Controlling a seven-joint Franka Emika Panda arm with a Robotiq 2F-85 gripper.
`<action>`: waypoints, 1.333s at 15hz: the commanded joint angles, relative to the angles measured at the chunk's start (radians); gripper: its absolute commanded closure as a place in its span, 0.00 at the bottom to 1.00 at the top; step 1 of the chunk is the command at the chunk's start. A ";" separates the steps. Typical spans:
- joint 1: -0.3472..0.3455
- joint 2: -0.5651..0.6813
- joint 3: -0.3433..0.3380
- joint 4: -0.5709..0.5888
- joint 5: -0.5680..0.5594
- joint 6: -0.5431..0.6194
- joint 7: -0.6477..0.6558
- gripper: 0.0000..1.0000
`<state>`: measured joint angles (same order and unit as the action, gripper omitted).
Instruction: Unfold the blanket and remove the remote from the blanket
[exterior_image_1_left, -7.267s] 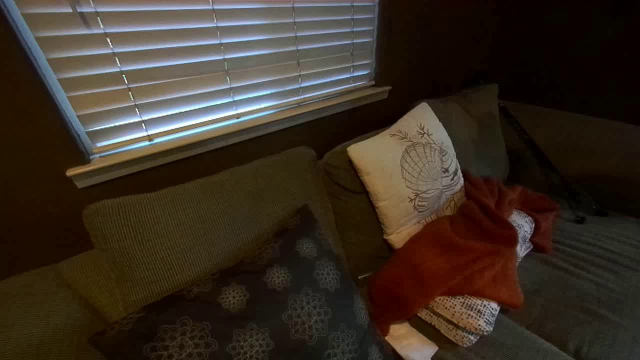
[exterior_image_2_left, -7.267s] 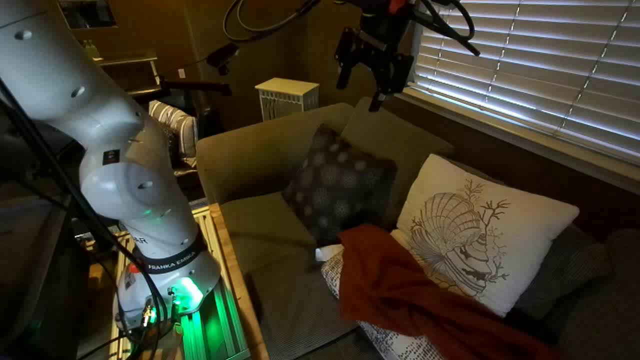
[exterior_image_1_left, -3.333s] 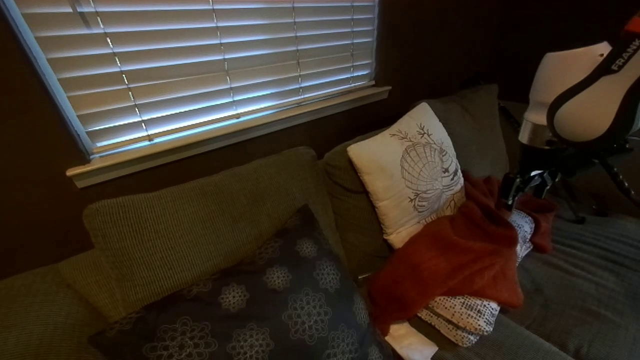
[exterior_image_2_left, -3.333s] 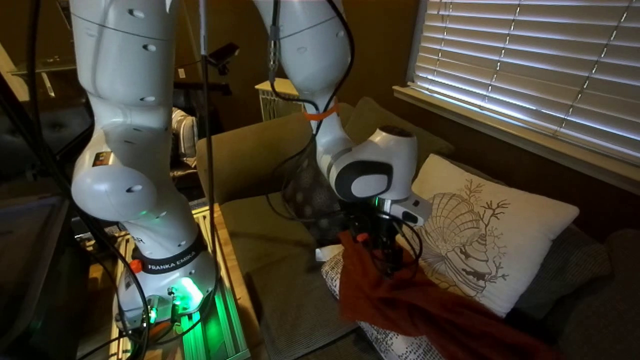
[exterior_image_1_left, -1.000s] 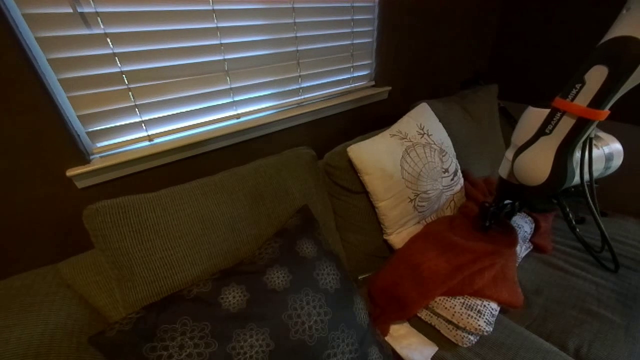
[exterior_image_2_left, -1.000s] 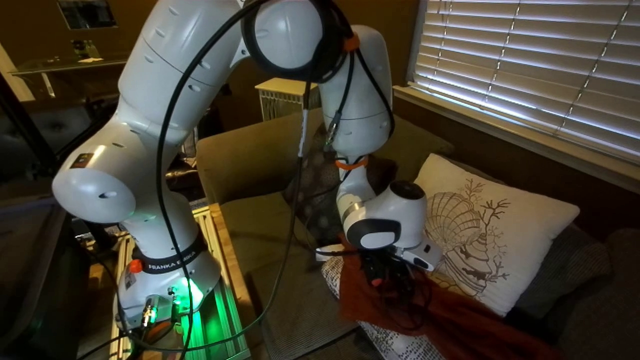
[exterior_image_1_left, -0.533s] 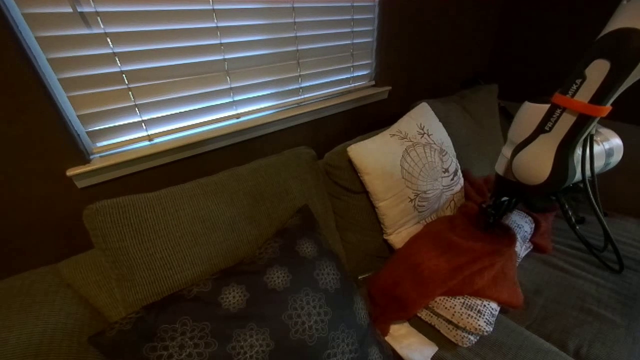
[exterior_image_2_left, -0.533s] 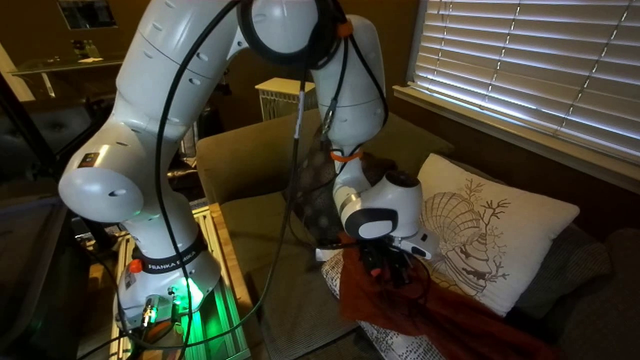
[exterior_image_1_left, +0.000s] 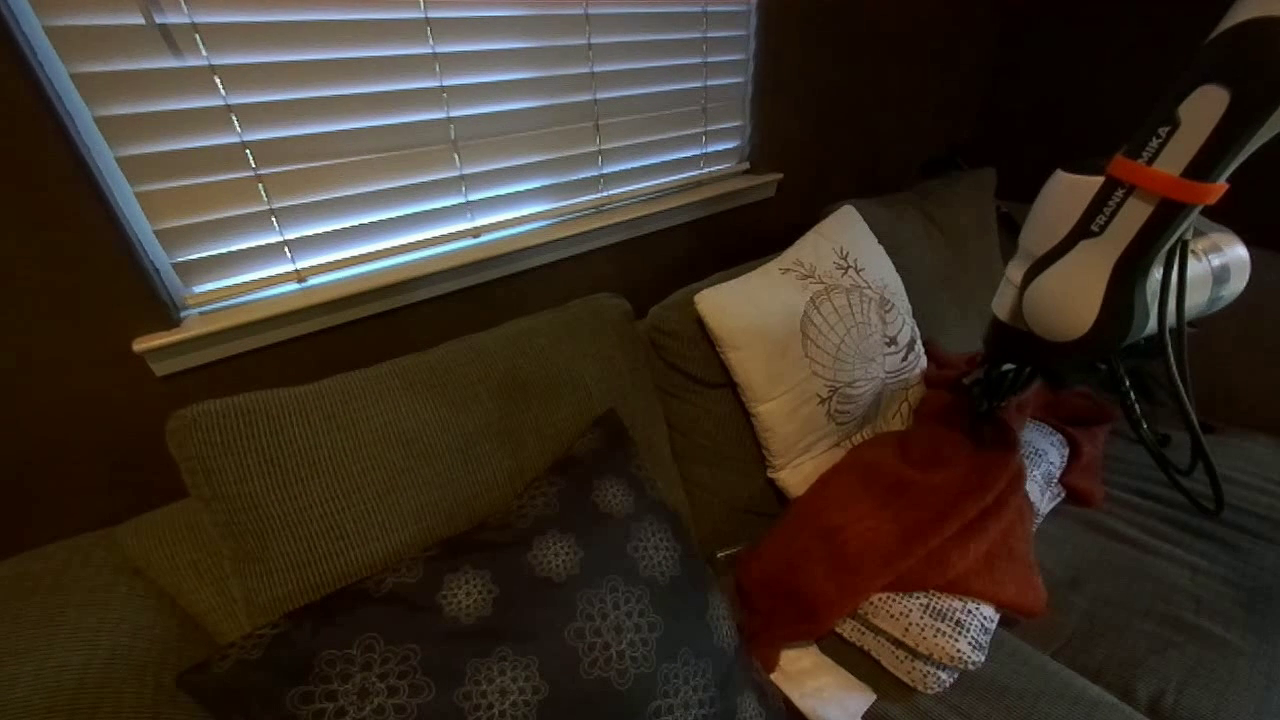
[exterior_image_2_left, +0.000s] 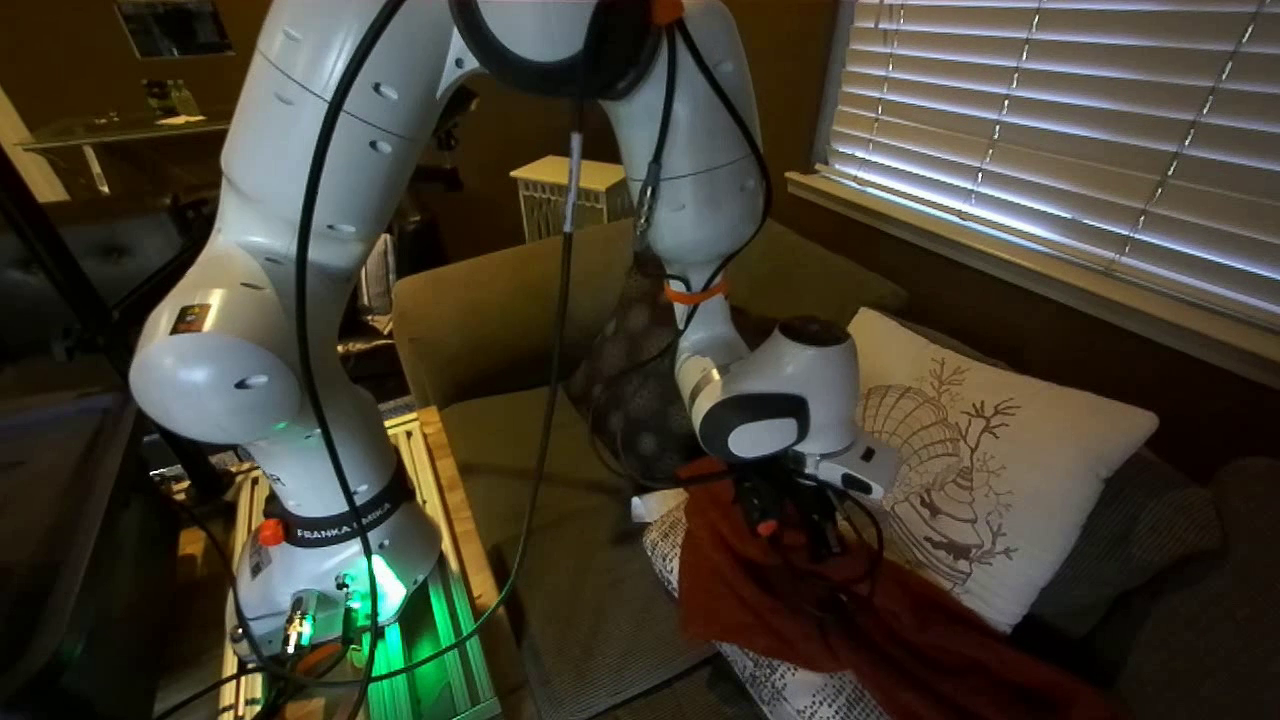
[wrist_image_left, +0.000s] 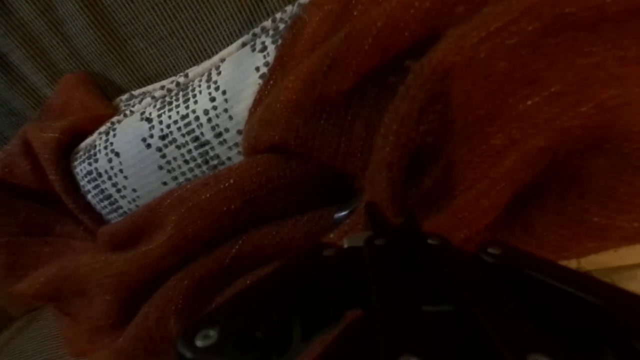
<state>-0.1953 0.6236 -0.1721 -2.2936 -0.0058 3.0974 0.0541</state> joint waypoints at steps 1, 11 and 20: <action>-0.031 0.013 0.019 0.059 0.034 0.011 -0.004 0.98; -0.151 0.039 0.215 0.202 0.038 -0.047 -0.071 0.98; -0.108 0.160 0.177 0.343 0.035 -0.028 -0.056 0.98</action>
<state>-0.3064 0.7311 -0.0077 -2.0203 0.0011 3.0667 0.0166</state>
